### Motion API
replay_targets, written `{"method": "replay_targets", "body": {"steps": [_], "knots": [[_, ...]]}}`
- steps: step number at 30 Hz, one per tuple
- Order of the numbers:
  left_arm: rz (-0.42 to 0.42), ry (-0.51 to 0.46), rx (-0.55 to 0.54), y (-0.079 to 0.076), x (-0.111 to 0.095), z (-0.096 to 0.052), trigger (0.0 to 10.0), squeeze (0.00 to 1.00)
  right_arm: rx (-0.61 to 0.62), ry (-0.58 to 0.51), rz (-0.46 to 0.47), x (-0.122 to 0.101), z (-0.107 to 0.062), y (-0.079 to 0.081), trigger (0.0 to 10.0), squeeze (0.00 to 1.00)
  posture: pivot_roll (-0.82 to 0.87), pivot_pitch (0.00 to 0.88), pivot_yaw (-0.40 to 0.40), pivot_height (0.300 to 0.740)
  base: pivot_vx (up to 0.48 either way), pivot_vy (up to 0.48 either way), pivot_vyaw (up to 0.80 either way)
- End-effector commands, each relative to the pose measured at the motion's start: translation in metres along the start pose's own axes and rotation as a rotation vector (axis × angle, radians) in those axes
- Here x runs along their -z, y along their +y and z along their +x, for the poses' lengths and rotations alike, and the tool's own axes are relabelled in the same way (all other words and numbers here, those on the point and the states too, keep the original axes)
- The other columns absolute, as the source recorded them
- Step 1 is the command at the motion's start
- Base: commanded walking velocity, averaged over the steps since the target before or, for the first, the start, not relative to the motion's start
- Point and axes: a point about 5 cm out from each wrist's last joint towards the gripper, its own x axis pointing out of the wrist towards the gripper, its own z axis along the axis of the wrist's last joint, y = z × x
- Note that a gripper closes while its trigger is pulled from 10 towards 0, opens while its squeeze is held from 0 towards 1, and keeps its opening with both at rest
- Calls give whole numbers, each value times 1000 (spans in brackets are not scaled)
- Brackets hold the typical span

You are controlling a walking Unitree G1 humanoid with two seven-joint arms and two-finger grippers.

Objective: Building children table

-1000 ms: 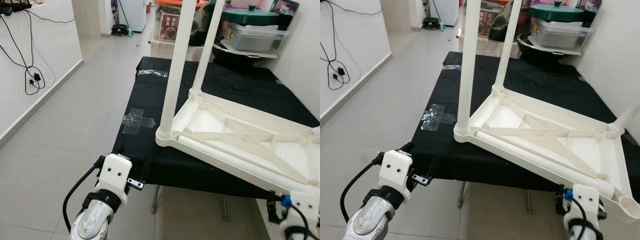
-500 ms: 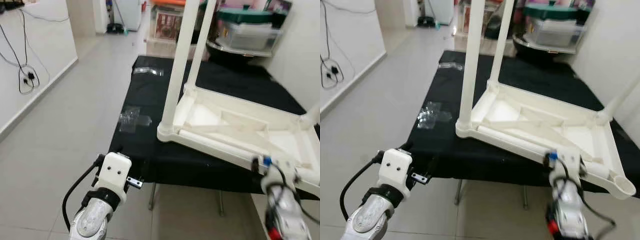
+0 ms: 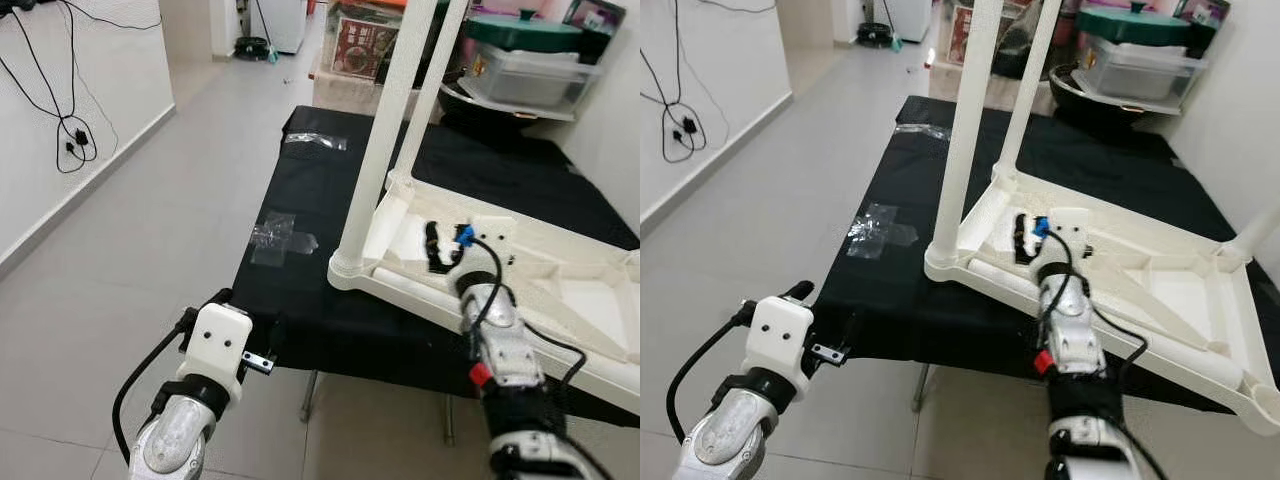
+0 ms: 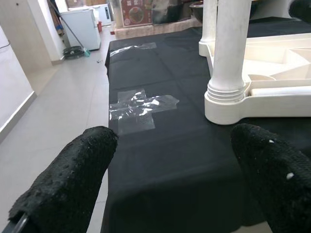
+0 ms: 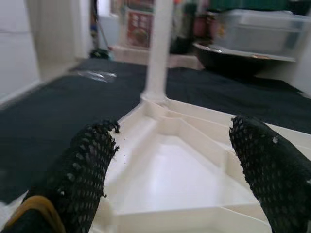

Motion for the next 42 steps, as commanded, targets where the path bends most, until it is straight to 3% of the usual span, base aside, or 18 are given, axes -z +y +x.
{"method": "replay_targets", "body": {"steps": [1, 9, 11, 15, 20, 21, 22, 24, 29, 35, 42], "knots": [[25, 14, -1, 0, 3, 1, 10000, 0, -5, -28, 15, -4, -5, 2, 10000, 0, 108, 30, -126, 740, 292, 0, 0], [20, 12, -9, 1, 3, 3, 10000, 0, -1, -7, 13, 7, -11, 3, 10000, 0, 108, 19, -125, 740, 241, 0, 0], [6, 20, -46, 5, 4, 4, 10000, 0, -86, -13, 99, 4, -9, 9, 10000, 0, 109, 15, -129, 740, 0, 0, 0], [0, 26, -60, 7, 4, 5, 10000, 0, -141, -10, 123, 2, -5, 11, 10000, 0, 108, 16, -129, 740, 0, 0, 0], [2, 27, -68, 8, 5, 5, 10000, 0, -222, 8, 160, -1, 0, 7, 10000, 0, 106, 20, -134, 740, 0, 0, 0], [12, 23, -66, 8, 4, 5, 10000, 0, -226, 19, 133, 0, 2, -3, 10000, 0, 105, 22, -136, 740, 0, 0, 0], [12, 23, -66, 8, 4, 5, 10000, 0, -226, 19, 133, 0, 2, -3, 10000, 0, 105, 22, -136, 740, 0, 0, 0], [21, 20, -81, 11, 3, 6, 10000, 0, -154, 43, 70, 7, -3, -20, 10000, 0, 100, 25, -136, 740, 0, 0, 0], [16, 31, -93, 14, 5, 6, 10000, 0, -59, 56, 35, 14, -11, -28, 10000, 0, 99, 25, -133, 740, 0, 0, -640], [75, 21, -100, 18, 4, 9, 10000, 0, -26, 59, 35, 20, -20, -15, 10000, 0, 102, 26, -123, 740, 0, -165, -133], [87, 28, -94, 20, 6, 11, 10000, 0, -47, 58, 66, 19, -17, -10, 10000, 0, 105, 28, -122, 740, 0, -448, 0]]}}
